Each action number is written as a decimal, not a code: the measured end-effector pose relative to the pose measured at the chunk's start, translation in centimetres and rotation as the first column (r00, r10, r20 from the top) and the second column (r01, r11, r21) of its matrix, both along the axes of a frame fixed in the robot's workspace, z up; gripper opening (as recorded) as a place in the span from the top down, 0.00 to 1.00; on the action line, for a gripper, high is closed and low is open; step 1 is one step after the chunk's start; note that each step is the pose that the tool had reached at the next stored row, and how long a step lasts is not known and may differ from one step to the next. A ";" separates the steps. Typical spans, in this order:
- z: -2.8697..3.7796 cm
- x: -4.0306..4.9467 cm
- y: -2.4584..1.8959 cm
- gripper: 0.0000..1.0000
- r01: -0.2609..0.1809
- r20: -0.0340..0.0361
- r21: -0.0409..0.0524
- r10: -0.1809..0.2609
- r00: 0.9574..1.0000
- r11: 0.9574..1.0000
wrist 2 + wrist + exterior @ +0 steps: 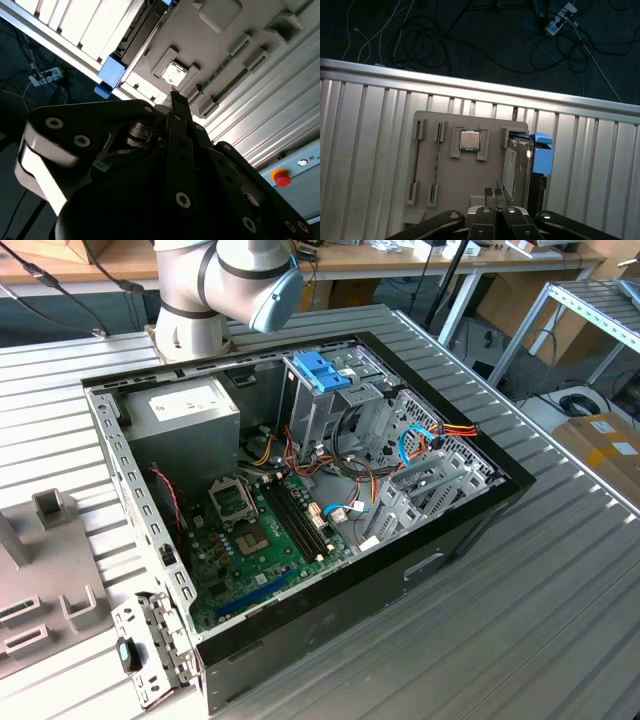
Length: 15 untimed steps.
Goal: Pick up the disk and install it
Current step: 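Pick up the disk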
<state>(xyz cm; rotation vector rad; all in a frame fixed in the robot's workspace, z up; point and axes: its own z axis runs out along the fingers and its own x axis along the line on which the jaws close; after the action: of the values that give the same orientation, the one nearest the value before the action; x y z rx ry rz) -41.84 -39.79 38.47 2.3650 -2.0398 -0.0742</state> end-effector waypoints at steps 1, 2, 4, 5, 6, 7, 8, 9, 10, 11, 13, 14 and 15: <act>0.00 0.00 0.00 0.89 -0.005 0.000 0.000 0.005 1.000 1.000; 0.00 0.00 0.00 0.89 -0.010 0.000 0.000 0.010 1.000 1.000; 0.00 0.00 0.00 0.89 -0.020 0.000 0.000 0.020 1.000 1.000; 0.00 0.00 0.00 0.89 -0.026 0.000 0.000 0.026 1.000 1.000; 0.00 0.00 0.00 0.89 -0.032 0.000 0.000 0.032 0.999 0.999; 0.00 0.00 0.00 0.89 -0.037 0.000 0.000 0.037 0.999 0.999; 0.00 0.00 0.00 0.89 -0.043 0.000 0.000 0.043 0.999 0.999; 0.00 0.00 0.00 0.89 -0.048 0.000 0.000 0.048 0.999 0.999; 0.00 0.00 0.00 0.89 -0.053 0.000 0.000 0.053 0.999 0.999; 0.00 0.00 0.00 0.89 -0.058 0.000 0.000 0.058 0.998 0.998; 0.00 0.00 0.00 0.89 -0.069 0.000 0.000 0.069 0.998 0.998; 0.00 0.00 0.00 0.89 -0.074 0.000 0.000 0.074 0.997 0.997; 0.00 0.00 0.00 0.89 -0.079 0.000 0.000 0.079 0.997 0.997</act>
<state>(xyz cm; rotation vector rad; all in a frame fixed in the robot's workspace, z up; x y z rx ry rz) -41.85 -39.79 38.47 2.4422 -1.9438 -0.0730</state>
